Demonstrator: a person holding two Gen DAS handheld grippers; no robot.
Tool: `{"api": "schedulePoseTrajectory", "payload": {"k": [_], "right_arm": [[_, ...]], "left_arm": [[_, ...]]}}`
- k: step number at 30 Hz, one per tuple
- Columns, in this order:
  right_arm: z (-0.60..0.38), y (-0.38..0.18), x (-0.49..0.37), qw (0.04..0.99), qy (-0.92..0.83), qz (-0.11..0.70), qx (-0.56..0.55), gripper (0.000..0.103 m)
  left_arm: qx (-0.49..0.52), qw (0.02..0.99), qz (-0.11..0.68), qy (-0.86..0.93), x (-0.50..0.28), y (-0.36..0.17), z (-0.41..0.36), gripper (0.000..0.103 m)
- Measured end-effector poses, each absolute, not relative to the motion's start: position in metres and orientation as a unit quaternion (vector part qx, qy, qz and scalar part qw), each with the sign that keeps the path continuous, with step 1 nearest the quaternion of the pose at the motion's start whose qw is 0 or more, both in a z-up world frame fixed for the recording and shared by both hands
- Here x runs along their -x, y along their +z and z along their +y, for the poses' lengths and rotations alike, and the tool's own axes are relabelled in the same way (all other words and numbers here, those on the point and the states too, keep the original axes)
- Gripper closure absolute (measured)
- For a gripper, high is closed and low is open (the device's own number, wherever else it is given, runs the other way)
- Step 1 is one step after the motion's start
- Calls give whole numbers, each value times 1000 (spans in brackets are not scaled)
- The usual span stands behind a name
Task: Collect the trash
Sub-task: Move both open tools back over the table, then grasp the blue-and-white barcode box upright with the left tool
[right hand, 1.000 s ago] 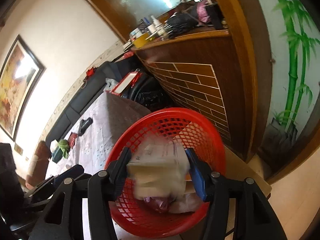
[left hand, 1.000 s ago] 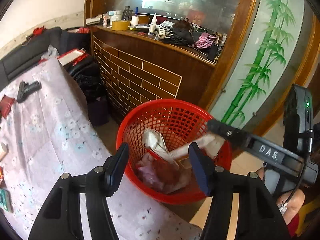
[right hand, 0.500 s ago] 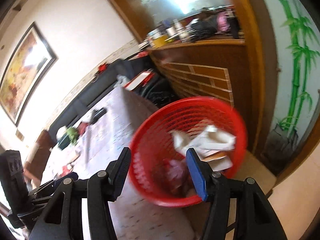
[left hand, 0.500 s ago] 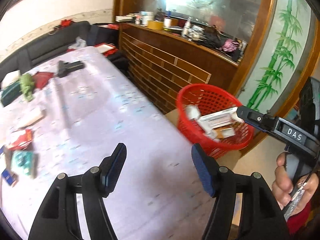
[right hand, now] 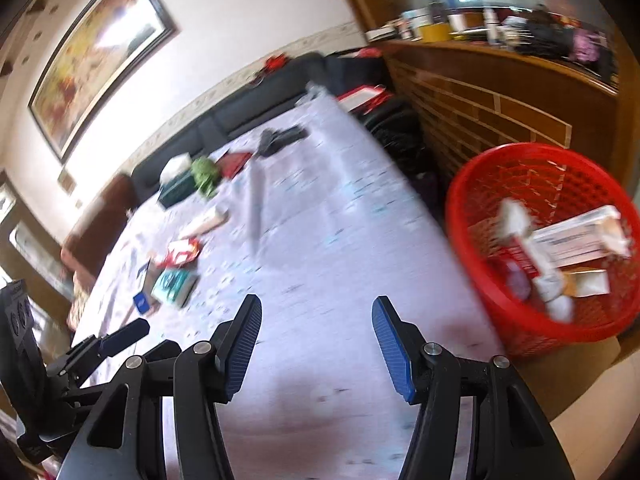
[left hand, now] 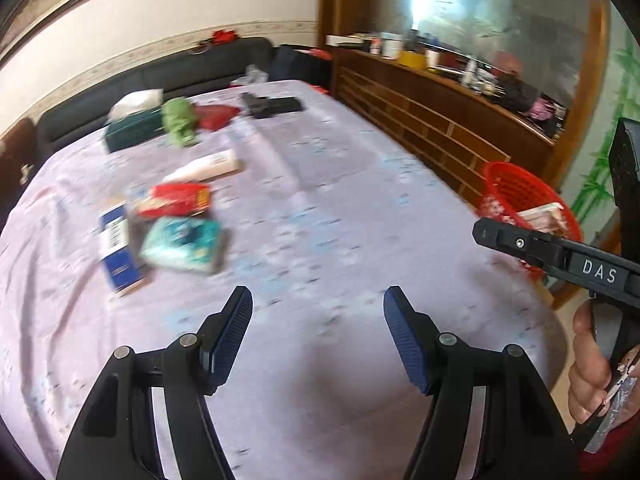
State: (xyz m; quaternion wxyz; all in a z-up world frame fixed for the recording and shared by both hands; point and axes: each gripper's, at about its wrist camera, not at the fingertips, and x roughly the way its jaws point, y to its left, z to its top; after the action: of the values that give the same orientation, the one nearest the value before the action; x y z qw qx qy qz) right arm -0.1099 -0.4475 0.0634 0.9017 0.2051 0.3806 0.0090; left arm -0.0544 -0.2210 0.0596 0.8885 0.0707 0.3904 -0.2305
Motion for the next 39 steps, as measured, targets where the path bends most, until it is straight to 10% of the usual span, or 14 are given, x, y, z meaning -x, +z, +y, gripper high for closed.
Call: {"api": "schedulePoseTrajectory", "payload": {"k": [26, 30, 39], "right_arm": [[-322, 70, 86, 892, 129, 421, -102, 41], [-330, 71, 86, 892, 130, 420, -106, 41], [-329, 80, 65, 882, 156, 434, -94, 41]], "left_arm": [[86, 869, 476, -106, -86, 51, -72, 40], [69, 857, 503, -85, -115, 30, -90, 59], [71, 861, 500, -63, -122, 11, -75, 70]]}}
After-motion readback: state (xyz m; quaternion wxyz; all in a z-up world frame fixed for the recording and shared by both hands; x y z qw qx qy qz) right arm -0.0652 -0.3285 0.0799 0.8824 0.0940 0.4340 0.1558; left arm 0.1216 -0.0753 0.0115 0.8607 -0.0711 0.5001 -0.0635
